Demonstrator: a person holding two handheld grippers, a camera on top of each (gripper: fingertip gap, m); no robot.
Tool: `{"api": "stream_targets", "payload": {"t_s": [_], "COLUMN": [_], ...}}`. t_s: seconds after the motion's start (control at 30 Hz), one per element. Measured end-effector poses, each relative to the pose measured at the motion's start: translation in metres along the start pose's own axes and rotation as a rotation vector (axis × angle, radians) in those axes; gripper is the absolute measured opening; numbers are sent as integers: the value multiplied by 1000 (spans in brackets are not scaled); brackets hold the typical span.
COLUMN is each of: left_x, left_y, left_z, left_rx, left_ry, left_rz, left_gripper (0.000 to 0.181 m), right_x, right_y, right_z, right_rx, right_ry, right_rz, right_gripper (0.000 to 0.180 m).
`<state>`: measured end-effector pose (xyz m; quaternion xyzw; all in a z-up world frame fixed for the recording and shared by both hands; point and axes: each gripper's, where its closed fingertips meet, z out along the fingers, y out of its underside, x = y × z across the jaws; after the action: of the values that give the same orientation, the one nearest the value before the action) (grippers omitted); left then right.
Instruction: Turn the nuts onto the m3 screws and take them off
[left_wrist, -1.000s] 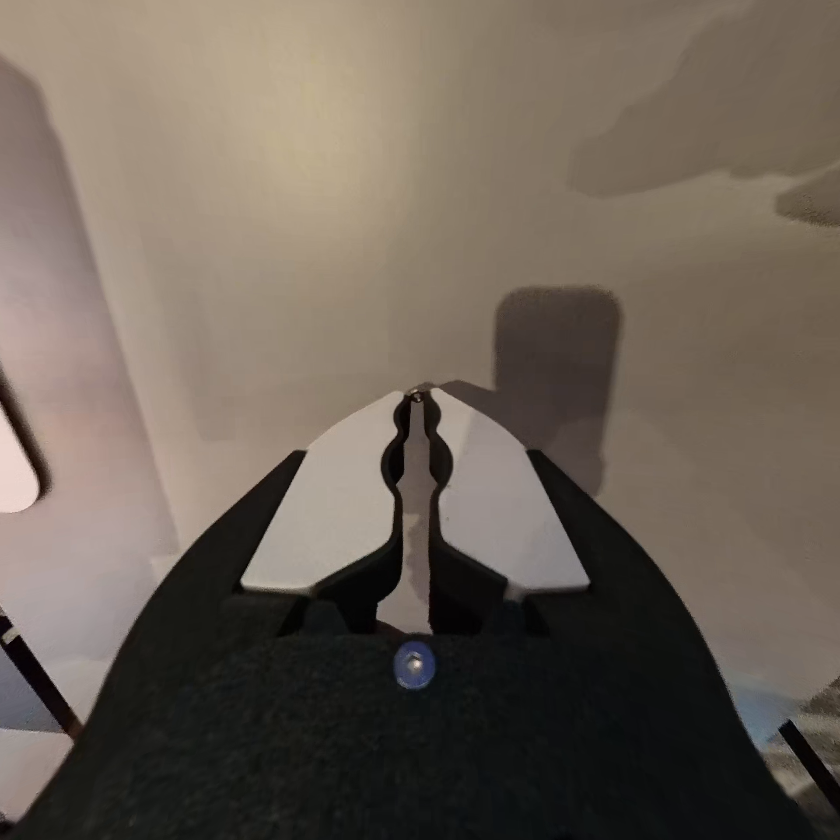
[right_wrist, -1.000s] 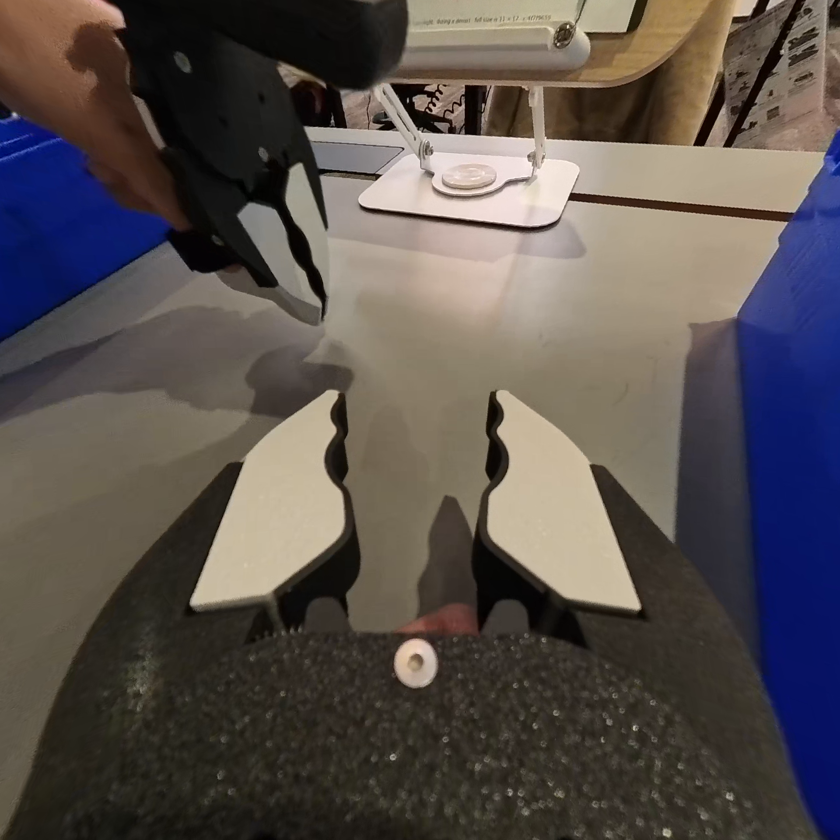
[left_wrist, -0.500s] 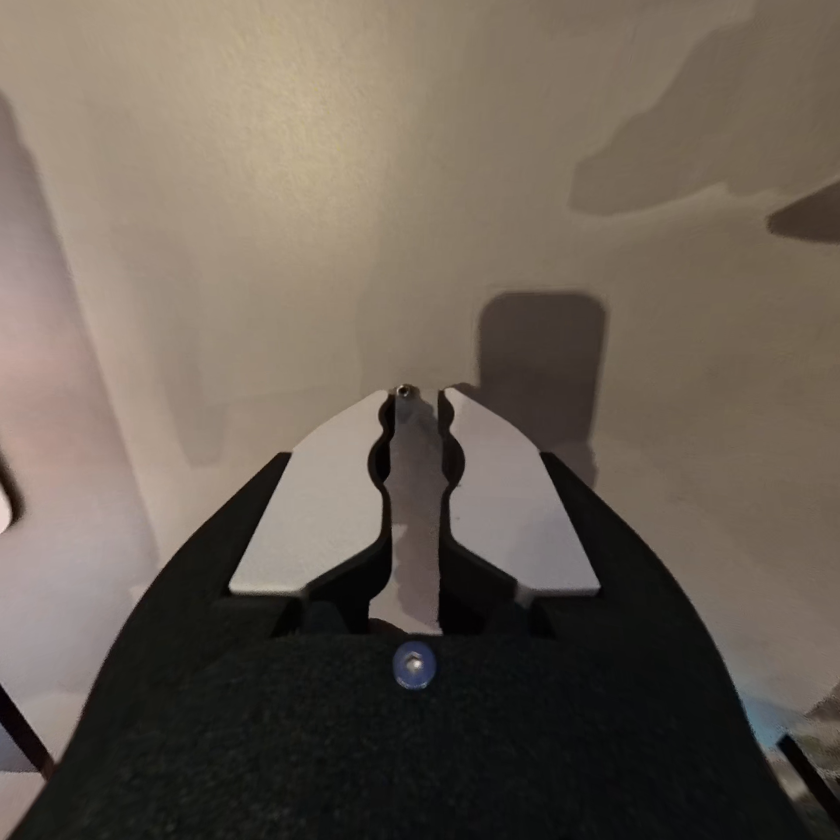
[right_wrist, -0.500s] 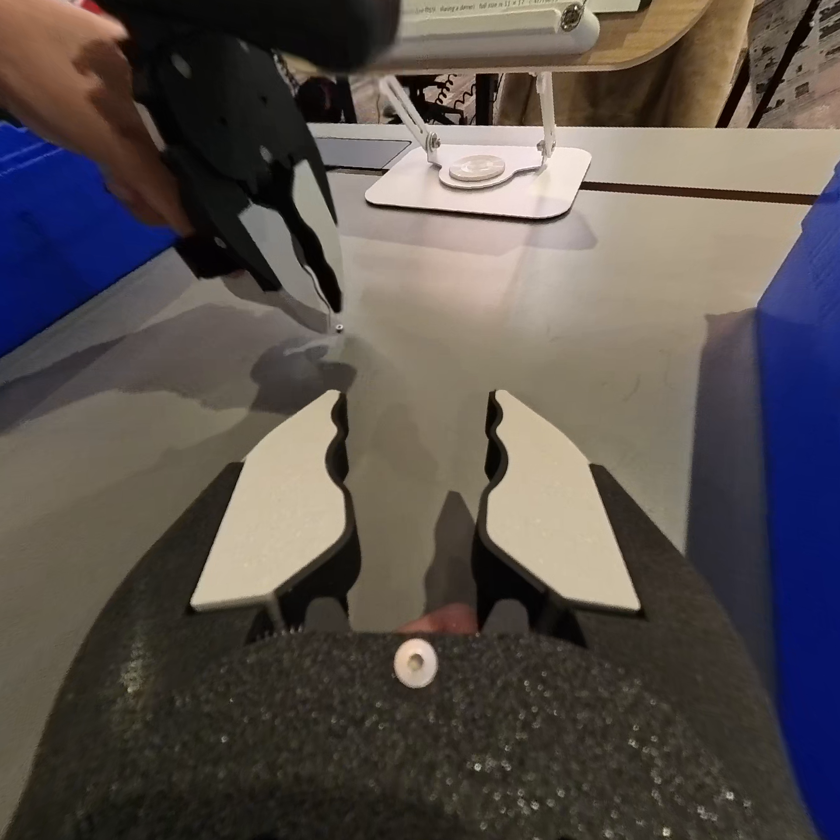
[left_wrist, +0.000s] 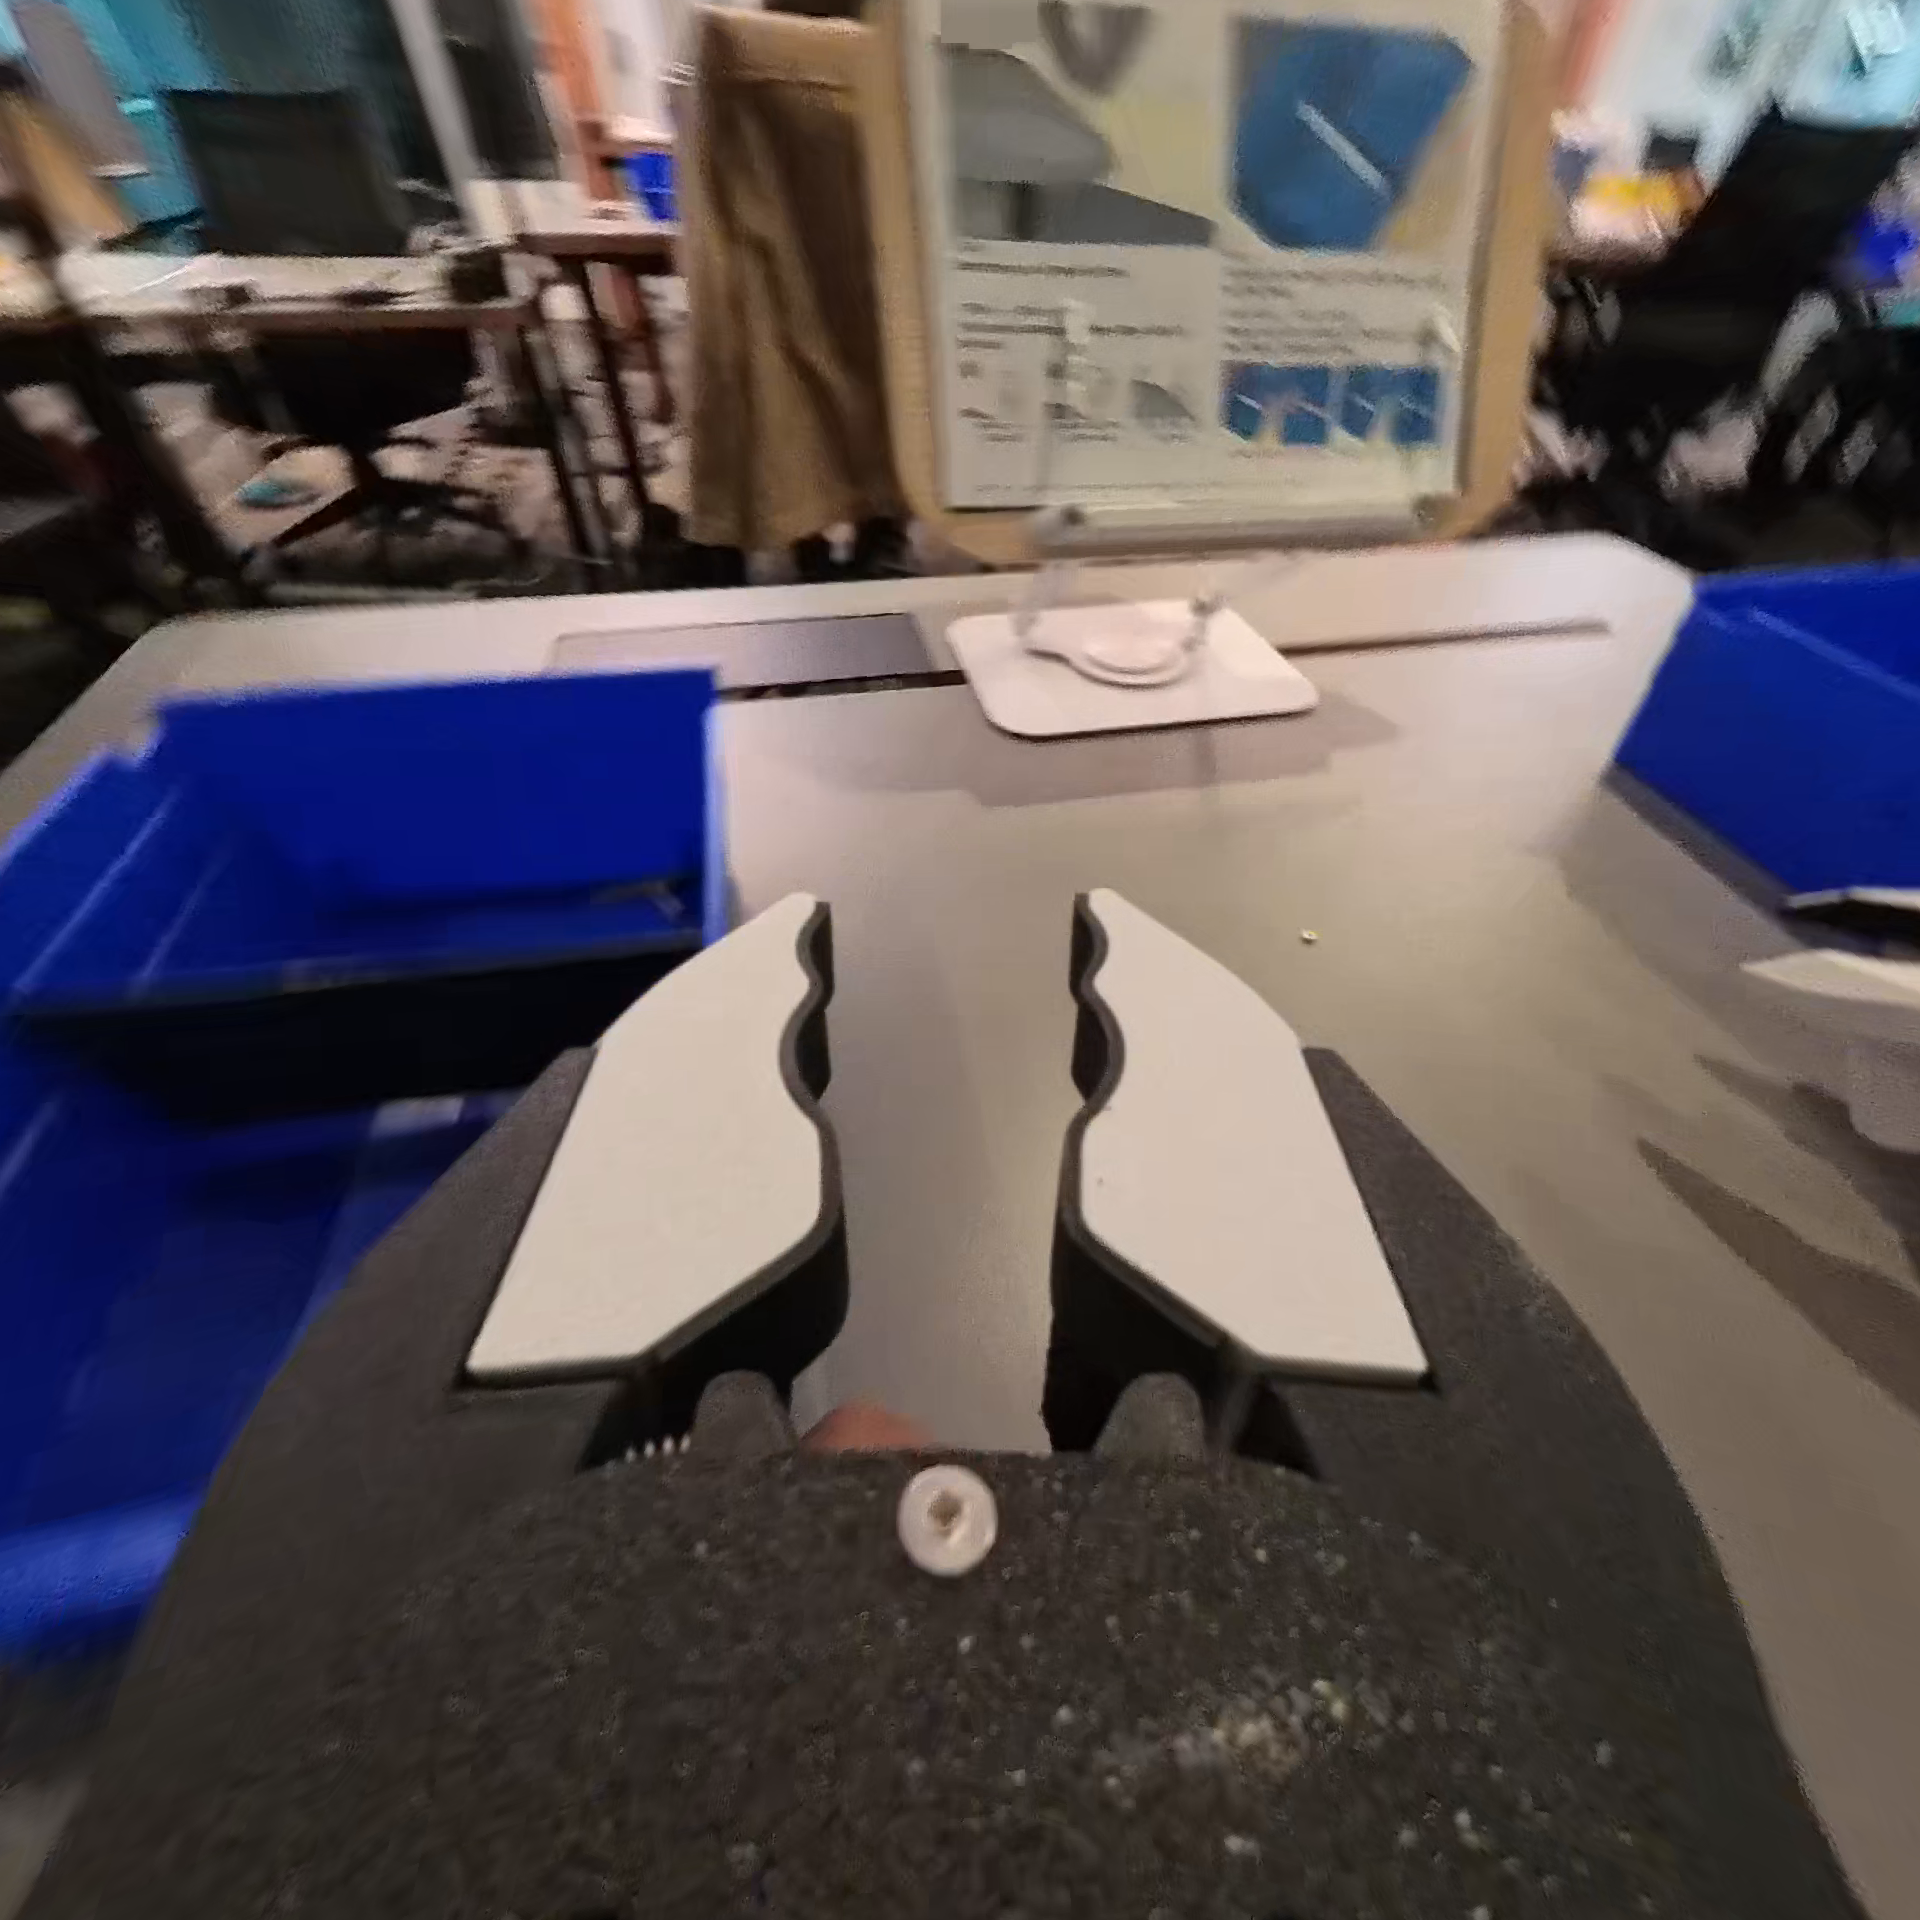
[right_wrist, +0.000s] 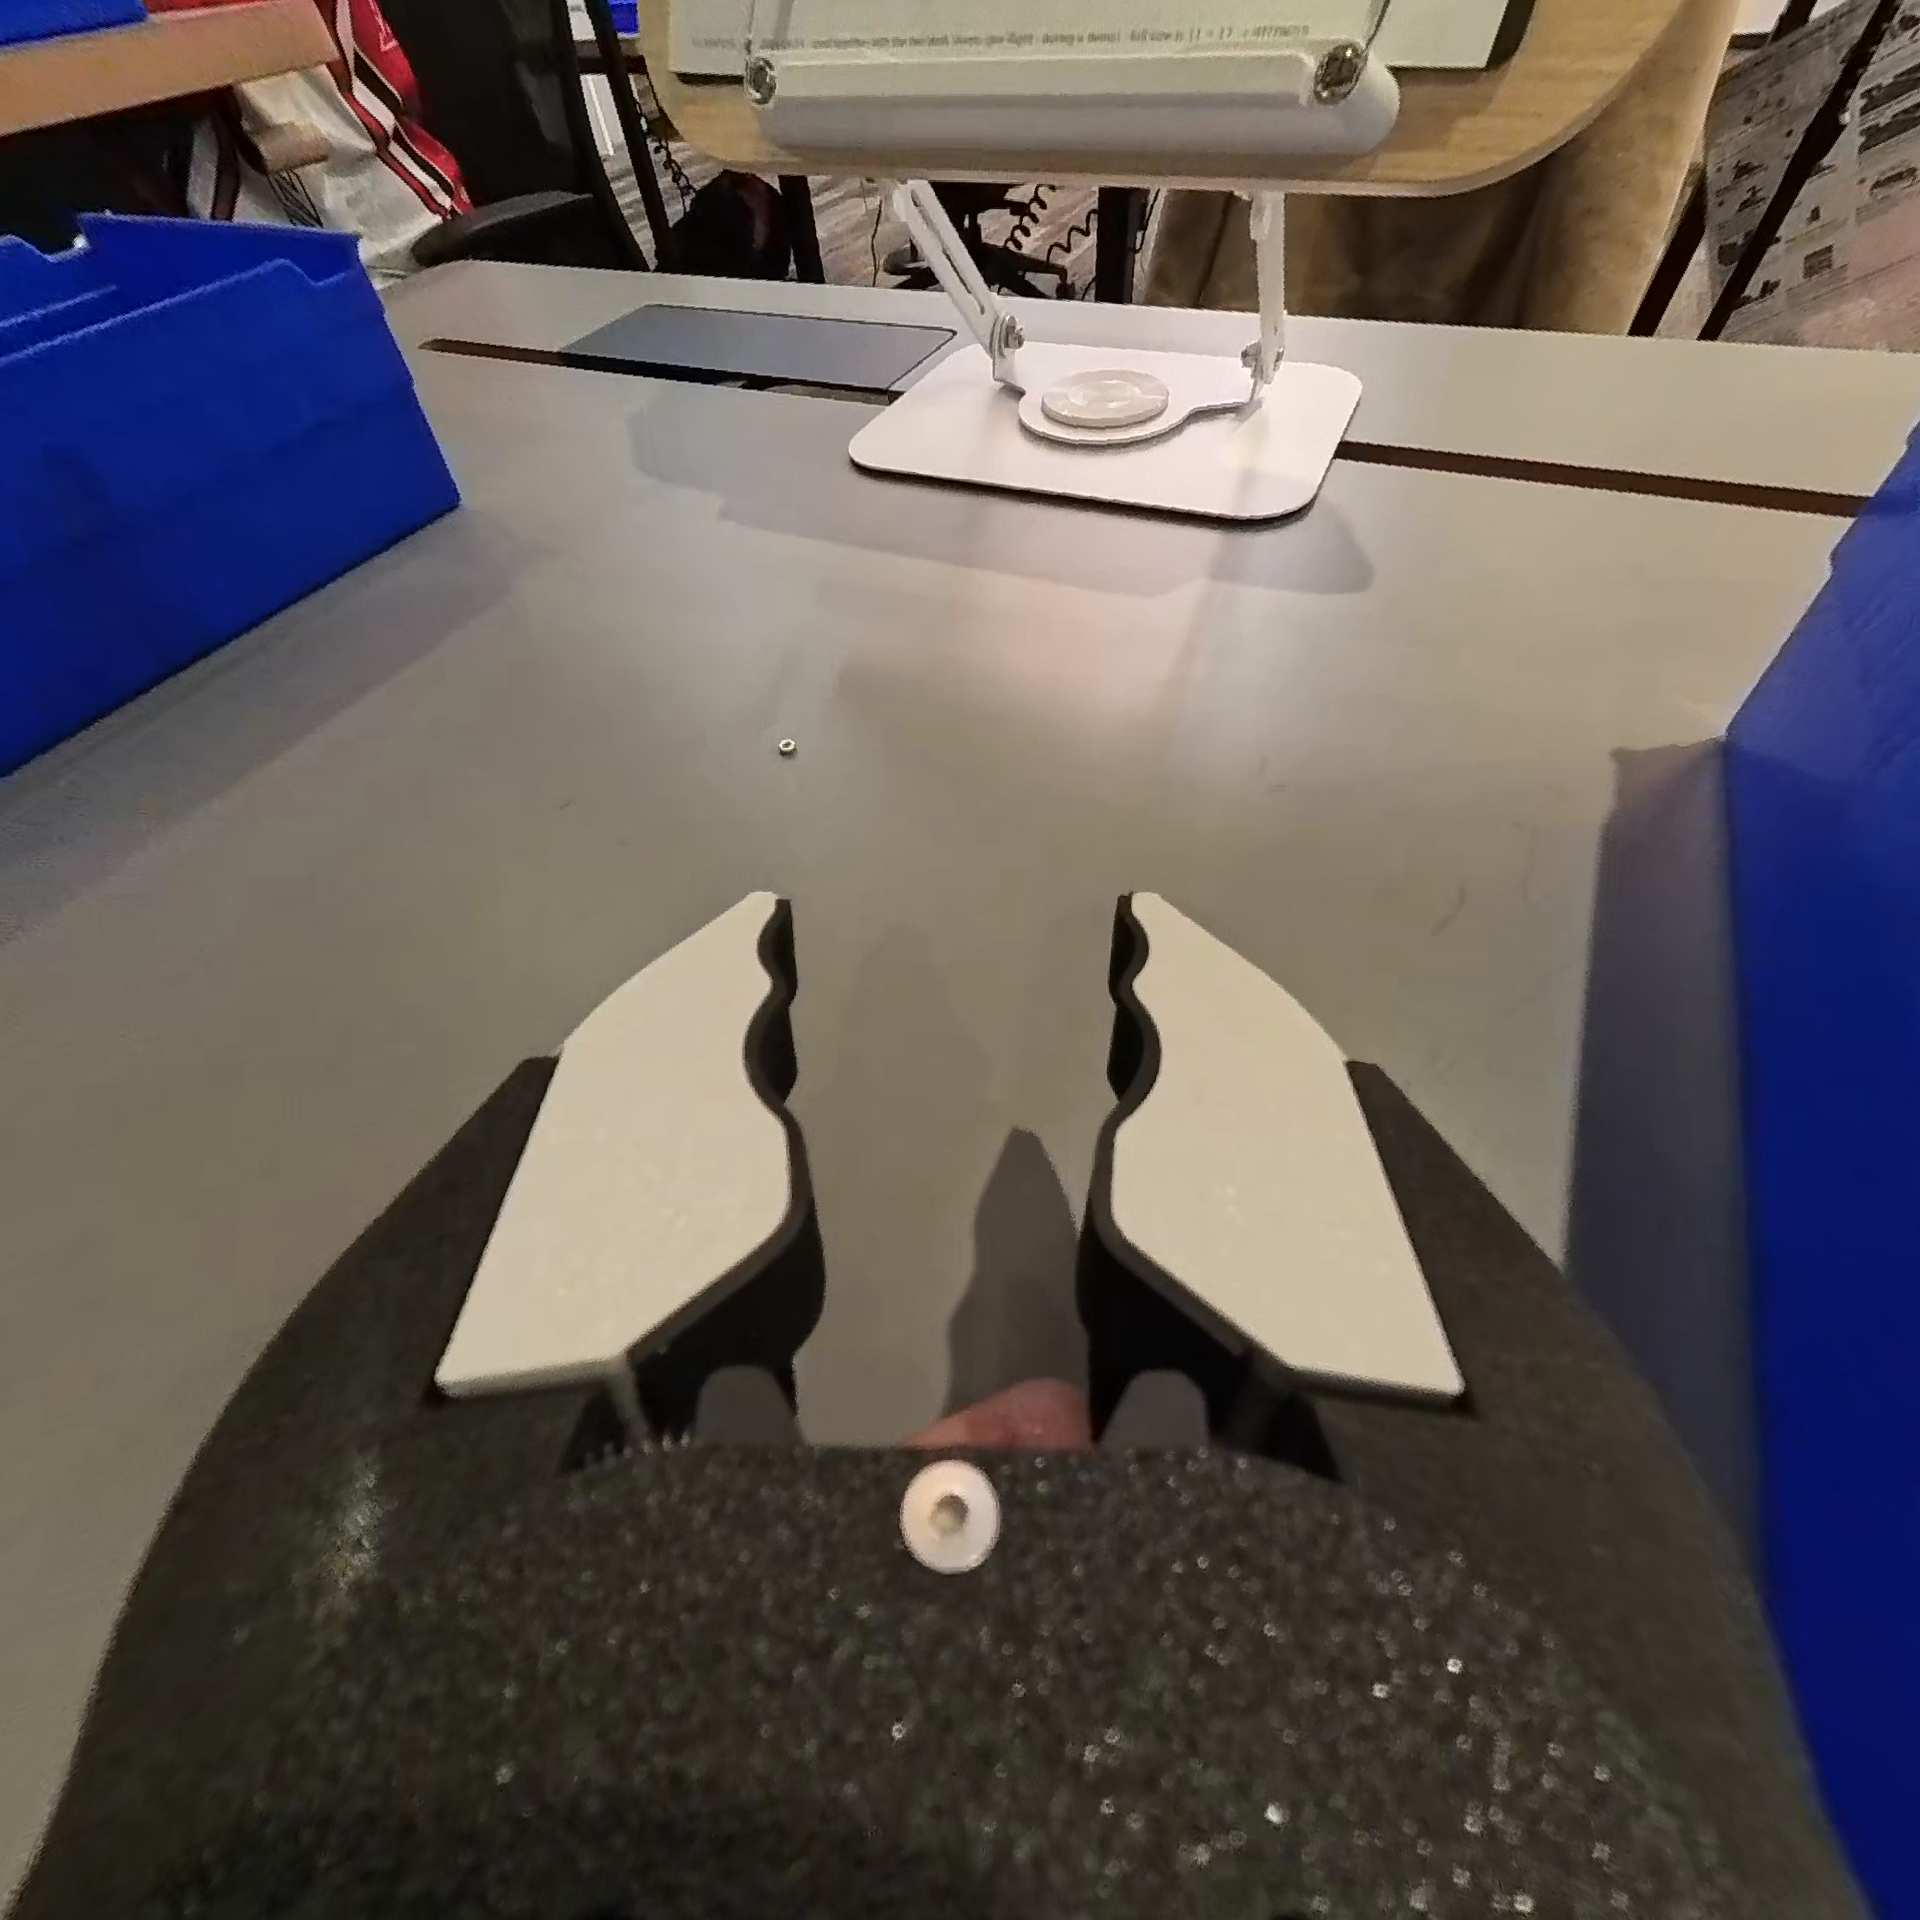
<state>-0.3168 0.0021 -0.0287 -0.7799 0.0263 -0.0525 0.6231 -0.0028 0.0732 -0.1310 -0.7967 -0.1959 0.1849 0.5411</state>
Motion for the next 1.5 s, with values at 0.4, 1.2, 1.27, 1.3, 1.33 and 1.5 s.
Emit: {"api": "stream_targets", "payload": {"t_s": [0.4, 1.2, 1.27, 1.3, 1.33, 1.5], "left_x": [-53, -148, -145, -142, -140, -121], "left_y": [27, 97, 102, 105, 105, 107], "left_z": [-61, 201, 202, 202, 203, 200], "left_rx": [-19, -956, -949, -945, -928, -886], "left_ry": [-163, 576, 609, 628, 637, 722], "left_rz": [193, 966, 964, 976, 999, 1009], "left_gripper": [35, 25, 23, 20, 20, 19], "right_x": [-2, 1, 1, 1, 0, -1], "right_y": [-3, -5, -4, -4, -3, 0], "right_z": [-3, -6, -5, -5, -4, 0], "right_rx": [26, 44, 40, 36, 29, -4], "right_ry": [25, 74, 74, 73, 71, 62], "right_rz": [-48, -63, -66, -67, -67, -72], "right_gripper": [55, 48, 48, 47, 47, 47]}}
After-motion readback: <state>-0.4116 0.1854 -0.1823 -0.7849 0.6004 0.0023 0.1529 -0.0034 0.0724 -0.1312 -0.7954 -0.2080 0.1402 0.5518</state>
